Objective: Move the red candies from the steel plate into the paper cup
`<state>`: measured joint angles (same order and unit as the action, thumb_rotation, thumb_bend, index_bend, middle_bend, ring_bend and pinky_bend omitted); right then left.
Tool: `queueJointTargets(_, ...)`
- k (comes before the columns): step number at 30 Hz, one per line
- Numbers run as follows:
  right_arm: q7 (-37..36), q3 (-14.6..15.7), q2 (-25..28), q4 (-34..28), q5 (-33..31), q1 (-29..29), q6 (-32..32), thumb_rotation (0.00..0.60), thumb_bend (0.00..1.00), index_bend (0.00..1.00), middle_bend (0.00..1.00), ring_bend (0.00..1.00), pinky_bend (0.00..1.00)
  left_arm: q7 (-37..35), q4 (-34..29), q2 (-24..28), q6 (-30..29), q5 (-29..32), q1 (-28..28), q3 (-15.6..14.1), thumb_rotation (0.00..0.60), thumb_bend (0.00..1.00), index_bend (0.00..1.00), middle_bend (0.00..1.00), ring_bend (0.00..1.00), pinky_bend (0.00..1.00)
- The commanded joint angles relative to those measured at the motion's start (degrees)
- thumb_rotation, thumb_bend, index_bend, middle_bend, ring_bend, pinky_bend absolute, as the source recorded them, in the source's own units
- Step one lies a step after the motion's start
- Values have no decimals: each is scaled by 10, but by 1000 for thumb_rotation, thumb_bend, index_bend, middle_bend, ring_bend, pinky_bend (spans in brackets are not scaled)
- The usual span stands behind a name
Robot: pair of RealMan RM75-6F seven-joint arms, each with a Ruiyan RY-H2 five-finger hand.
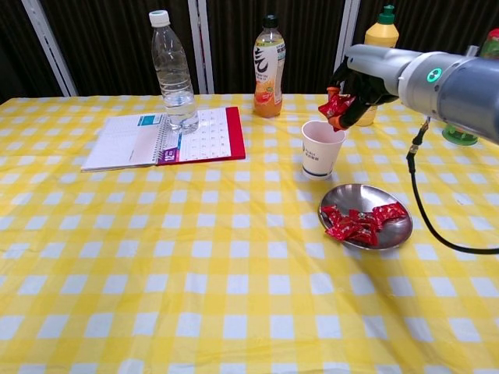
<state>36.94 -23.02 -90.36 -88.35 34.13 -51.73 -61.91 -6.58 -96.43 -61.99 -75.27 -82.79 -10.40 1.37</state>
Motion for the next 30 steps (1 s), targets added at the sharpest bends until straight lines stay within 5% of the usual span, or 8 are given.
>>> queueJointTargets(1, -13, -13, -27, 58, -16, -28, 32, 600, 488, 665, 811, 902, 1000, -1, -3, 2, 6, 6, -2, 1, 600, 36, 0, 0, 0, 0)
queueJointTargets(8, -40, -12, -60, 148, -22, -49, 72, 600, 488, 652, 811, 901, 1000, -3, -7, 5, 15, 12, -5, 2, 600, 35, 0, 0, 0, 0)
queueJointTargets(16, -64, 2, -89, 215, -21, -56, 104, 600, 477, 520, 811, 902, 1000, -1, -13, 9, 22, 19, -7, 3, 600, 35, 0, 0, 0, 0)
queueJointTargets(30, -84, 7, -91, 214, -3, -51, 99, 600, 315, 387, 811, 901, 1000, 3, -14, 9, 22, 21, -7, 3, 600, 35, 0, 0, 0, 0)
